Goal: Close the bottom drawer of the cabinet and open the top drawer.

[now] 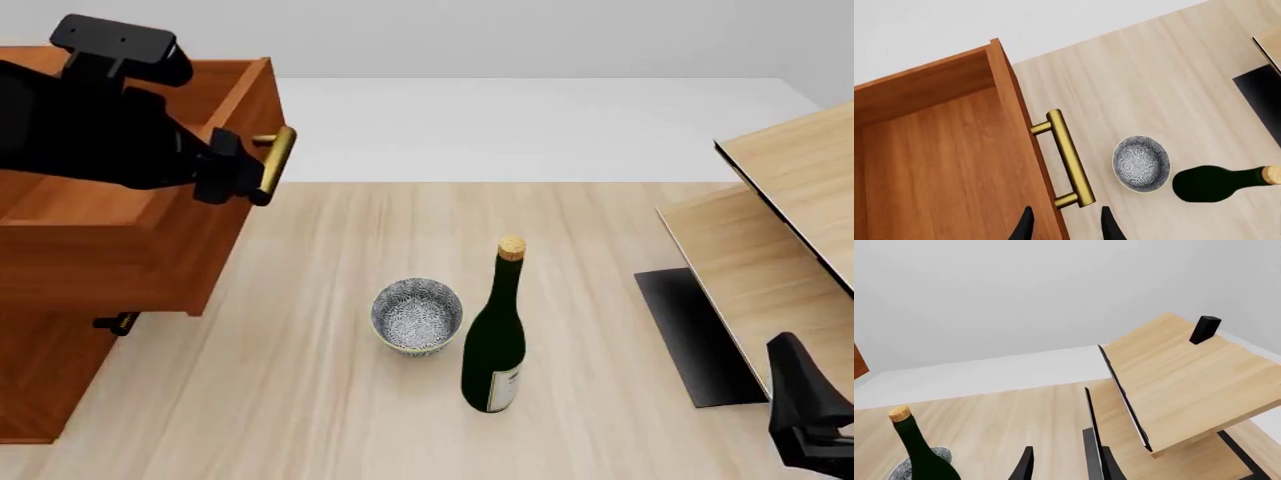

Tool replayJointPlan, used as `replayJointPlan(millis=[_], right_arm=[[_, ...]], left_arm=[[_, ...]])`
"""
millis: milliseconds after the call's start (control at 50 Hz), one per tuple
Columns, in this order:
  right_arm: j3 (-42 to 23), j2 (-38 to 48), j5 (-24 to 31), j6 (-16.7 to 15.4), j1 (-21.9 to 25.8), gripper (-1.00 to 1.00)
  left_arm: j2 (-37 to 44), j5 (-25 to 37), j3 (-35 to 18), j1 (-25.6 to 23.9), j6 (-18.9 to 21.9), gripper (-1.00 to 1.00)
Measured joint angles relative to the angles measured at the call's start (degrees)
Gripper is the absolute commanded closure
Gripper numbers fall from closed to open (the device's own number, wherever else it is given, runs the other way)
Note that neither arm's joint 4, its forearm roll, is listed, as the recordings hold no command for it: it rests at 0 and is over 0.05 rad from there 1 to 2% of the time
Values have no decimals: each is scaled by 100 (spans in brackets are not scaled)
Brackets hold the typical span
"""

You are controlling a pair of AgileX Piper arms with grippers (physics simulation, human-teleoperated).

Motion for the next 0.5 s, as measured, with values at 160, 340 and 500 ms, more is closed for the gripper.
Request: replayJointPlan(millis=[160, 340, 500], right_arm=[[-2, 4, -3, -1, -4, -100], [-3, 6, -5, -3, 1, -100], [0, -4, -1, -10, 2, -100]], left_arm=[[27, 59, -50, -21, -86, -100], [77, 175, -145, -39, -173, -100], [111, 247, -209, -64, -278, -100]])
